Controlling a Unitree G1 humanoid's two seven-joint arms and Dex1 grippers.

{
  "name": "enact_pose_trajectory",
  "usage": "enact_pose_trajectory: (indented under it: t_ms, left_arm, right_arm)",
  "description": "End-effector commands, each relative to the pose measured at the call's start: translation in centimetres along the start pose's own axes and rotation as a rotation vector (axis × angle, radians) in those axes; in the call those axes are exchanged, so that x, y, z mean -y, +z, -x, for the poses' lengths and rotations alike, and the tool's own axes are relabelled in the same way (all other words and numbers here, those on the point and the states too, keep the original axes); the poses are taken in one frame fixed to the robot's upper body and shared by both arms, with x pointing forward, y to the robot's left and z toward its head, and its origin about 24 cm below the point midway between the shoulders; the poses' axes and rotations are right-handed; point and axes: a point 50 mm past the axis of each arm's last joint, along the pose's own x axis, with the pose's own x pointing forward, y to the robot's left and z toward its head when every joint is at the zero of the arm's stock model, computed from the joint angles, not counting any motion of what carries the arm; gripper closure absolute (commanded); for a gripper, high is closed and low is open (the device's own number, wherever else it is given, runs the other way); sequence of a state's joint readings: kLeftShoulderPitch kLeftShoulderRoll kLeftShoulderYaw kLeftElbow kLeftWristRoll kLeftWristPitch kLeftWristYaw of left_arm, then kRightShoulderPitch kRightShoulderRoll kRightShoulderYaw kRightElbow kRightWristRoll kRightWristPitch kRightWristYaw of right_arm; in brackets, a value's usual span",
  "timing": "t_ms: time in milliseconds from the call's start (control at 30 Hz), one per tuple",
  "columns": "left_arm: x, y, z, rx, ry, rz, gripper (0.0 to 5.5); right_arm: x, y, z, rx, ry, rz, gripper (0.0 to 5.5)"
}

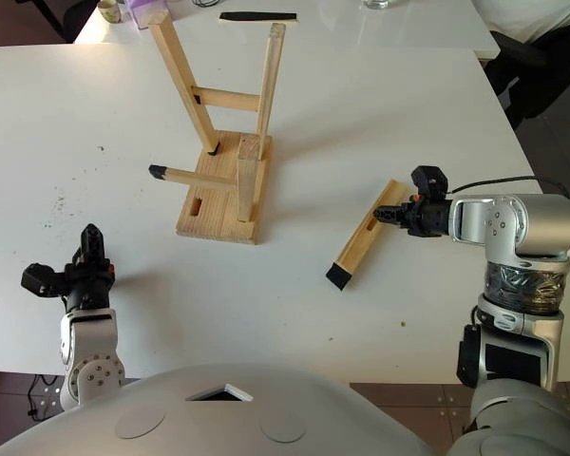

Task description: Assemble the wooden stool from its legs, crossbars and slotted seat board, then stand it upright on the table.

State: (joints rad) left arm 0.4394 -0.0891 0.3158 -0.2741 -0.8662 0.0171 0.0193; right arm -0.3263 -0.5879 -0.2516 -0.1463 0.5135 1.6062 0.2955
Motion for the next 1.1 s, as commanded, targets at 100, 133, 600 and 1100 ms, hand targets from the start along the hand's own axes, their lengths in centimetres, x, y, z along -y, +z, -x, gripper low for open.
enact_pose_trajectory:
  t_ms: [100, 133, 600, 1100]
  left_arm:
    - [0.7, 0.0, -1.4, -0.02, -0.037, -0.007, 2.36]
    - [0.9, 0.0, -1.7, -0.022, -0.044, -0.01, 2.36]
    - [0.1, -0.2, -0.8, -0.023, 0.002, -0.014, 2.36]
    - [0.1, -0.2, -1.0, -0.054, -0.016, -0.043, 2.36]
  right_arm:
    - [-3.0, -0.2, -2.7, 0.0, 0.085, -0.076, 2.04]
    - [-3.5, -0.1, -3.0, 0.001, 0.084, -0.077, 2.04]
    - [-4.3, -1.3, 0.6, 0.076, 0.19, 0.419, 2.04]
    - [-2.2, -6.2, -0.8, 0.134, 0.117, 0.48, 2.04]
